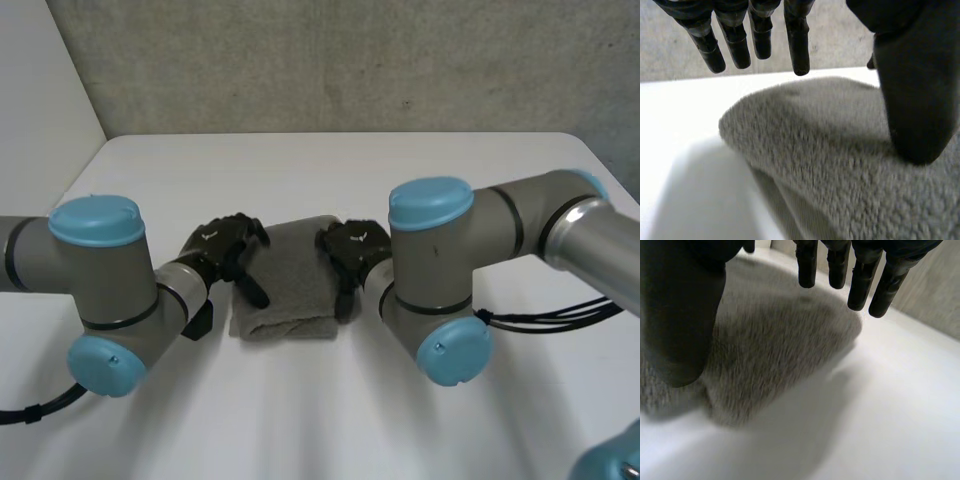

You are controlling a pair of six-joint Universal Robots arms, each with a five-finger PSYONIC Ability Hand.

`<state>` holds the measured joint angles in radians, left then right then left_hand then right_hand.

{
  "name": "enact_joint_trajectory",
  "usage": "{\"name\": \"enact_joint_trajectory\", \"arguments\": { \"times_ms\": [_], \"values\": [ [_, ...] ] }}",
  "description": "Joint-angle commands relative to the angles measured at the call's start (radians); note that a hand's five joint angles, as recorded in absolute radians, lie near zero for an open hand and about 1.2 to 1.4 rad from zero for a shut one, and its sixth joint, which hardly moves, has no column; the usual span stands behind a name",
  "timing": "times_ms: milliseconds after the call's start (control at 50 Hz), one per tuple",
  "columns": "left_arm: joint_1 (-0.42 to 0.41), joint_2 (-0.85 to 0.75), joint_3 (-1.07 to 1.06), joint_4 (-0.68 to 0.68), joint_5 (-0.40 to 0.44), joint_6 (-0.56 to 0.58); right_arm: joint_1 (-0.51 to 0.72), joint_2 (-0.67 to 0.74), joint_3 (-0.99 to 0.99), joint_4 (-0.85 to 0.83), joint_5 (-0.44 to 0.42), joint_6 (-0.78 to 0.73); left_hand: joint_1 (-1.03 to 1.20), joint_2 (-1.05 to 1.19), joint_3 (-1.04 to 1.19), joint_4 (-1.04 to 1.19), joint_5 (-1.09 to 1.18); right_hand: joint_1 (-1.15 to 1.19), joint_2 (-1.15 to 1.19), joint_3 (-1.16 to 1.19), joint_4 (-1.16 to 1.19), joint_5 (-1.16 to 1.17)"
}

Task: Fold the towel.

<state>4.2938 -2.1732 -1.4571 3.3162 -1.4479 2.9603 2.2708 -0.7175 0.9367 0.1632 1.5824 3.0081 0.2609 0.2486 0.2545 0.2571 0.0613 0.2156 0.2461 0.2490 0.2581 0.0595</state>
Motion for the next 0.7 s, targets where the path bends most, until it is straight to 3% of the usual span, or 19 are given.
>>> {"name": "enact_joint_trajectory", "arguments": {
  "times_ms": [20, 180, 260, 400, 700],
  "values": [
    [-0.002, 0.09, 0.004, -0.014, 0.006, -0.001, -0.002, -0.138, 0.017, 0.002, 0.004, 0.023, -0.074, -0.061, -0.067, -0.07, -0.049, -0.041, -0.072, -0.074, -0.084, -0.06],
    [0.0, 0.228, 0.075, -0.135, 0.001, 0.002, -0.022, -0.35, 0.071, 0.012, 0.022, 0.035, -0.074, -0.061, -0.067, -0.07, -0.049, -0.041, -0.072, -0.074, -0.084, -0.06],
    [0.007, 0.289, 0.161, -0.297, -0.009, 0.016, -0.059, -0.462, 0.149, 0.027, 0.045, 0.035, -0.077, -0.064, -0.07, -0.073, -0.052, -0.041, -0.072, -0.074, -0.084, -0.06],
    [0.049, 0.342, 0.236, -0.425, -0.092, 0.029, -0.175, -0.611, 0.292, 0.026, 0.1, 0.034, -0.077, -0.064, -0.07, -0.073, -0.052, -0.041, -0.072, -0.074, -0.084, -0.06],
    [0.047, 0.412, 0.205, -0.438, -0.115, 0.056, -0.215, -0.623, 0.318, 0.021, 0.1, 0.038, -0.077, -0.064, -0.07, -0.073, -0.052, -0.041, -0.072, -0.074, -0.084, -0.06]
  ]
}}
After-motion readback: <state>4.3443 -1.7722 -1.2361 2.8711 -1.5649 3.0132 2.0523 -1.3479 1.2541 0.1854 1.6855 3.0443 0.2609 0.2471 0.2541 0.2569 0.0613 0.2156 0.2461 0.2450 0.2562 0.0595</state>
